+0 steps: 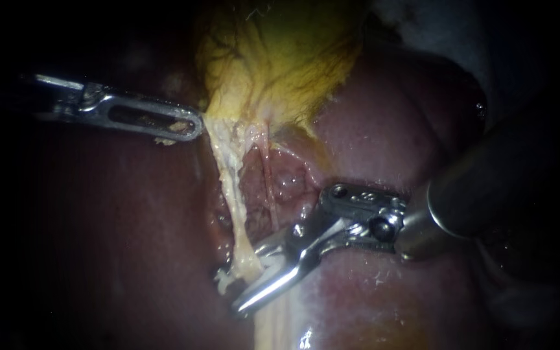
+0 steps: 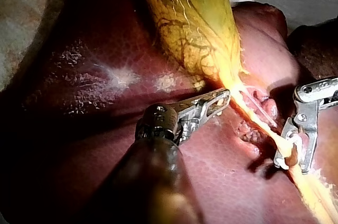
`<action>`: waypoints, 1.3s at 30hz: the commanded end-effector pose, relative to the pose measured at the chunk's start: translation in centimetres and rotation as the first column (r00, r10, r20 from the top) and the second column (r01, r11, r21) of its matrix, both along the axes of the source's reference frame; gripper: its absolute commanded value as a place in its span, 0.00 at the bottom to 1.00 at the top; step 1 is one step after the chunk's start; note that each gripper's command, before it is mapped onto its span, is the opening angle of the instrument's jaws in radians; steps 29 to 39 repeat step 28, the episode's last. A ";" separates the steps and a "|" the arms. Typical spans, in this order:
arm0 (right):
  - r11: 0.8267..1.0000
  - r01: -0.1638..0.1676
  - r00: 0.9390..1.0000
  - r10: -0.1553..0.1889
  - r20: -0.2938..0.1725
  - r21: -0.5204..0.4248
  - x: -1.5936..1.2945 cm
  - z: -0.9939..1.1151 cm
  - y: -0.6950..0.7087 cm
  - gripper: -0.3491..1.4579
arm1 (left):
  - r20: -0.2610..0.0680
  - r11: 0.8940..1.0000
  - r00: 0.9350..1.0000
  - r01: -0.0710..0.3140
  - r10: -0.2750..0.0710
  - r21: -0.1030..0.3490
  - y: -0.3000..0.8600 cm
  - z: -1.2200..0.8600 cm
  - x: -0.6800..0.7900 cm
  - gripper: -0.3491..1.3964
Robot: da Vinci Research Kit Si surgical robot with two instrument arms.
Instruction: Clipping first clip left tube
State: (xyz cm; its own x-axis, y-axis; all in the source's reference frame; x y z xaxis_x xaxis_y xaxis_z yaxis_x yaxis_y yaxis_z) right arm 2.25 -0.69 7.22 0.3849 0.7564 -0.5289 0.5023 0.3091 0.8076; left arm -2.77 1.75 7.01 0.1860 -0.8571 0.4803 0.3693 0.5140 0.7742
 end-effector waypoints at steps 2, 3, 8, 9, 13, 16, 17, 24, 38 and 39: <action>1.000 0.001 1.000 -0.001 0.002 -0.002 0.00 0.02 0.01 0.22 | 0.000 1.000 1.000 0.000 0.000 0.000 0.00 0.00 0.00 0.00; 1.000 0.003 1.000 -0.003 0.004 -0.003 0.00 0.02 0.01 0.20 | 0.000 1.000 1.000 0.000 0.000 0.000 0.00 0.00 0.00 0.00; 1.000 0.002 1.000 -0.002 0.010 -0.007 -0.01 0.04 0.02 0.08 | 0.000 1.000 1.000 0.000 0.000 0.000 0.00 0.01 0.00 0.00; 1.000 0.002 1.000 -0.002 0.010 -0.007 -0.01 0.04 0.02 0.06 | 0.000 1.000 1.000 0.000 0.000 0.000 0.00 0.01 0.00 0.00; 1.000 0.000 1.000 0.000 0.011 -0.008 -0.01 0.04 0.02 0.00 | 0.000 1.000 1.000 0.000 0.000 0.000 0.00 0.01 0.00 0.00; 1.000 -0.001 1.000 0.001 0.012 -0.008 0.01 0.05 0.02 0.00 | 0.000 1.000 1.000 0.000 0.000 0.000 0.00 0.01 0.00 0.00; 1.000 0.000 1.000 0.001 0.011 -0.008 0.00 0.05 0.01 0.00 | 0.000 1.000 1.000 0.000 0.000 0.000 0.00 0.01 0.00 0.00; 1.000 0.004 1.000 -0.004 0.018 -0.016 0.01 0.07 -0.01 0.00 | 0.000 1.000 1.000 0.000 0.000 0.000 0.00 0.01 0.00 0.00; 1.000 0.006 1.000 -0.005 0.020 -0.019 0.01 0.09 -0.02 0.00 | 0.000 1.000 1.000 0.000 0.000 0.000 0.01 0.01 0.00 0.00; 1.000 0.006 1.000 -0.005 0.020 -0.019 0.01 0.09 -0.02 0.00 | 0.000 1.000 1.000 0.000 0.000 0.000 0.01 0.01 0.00 0.00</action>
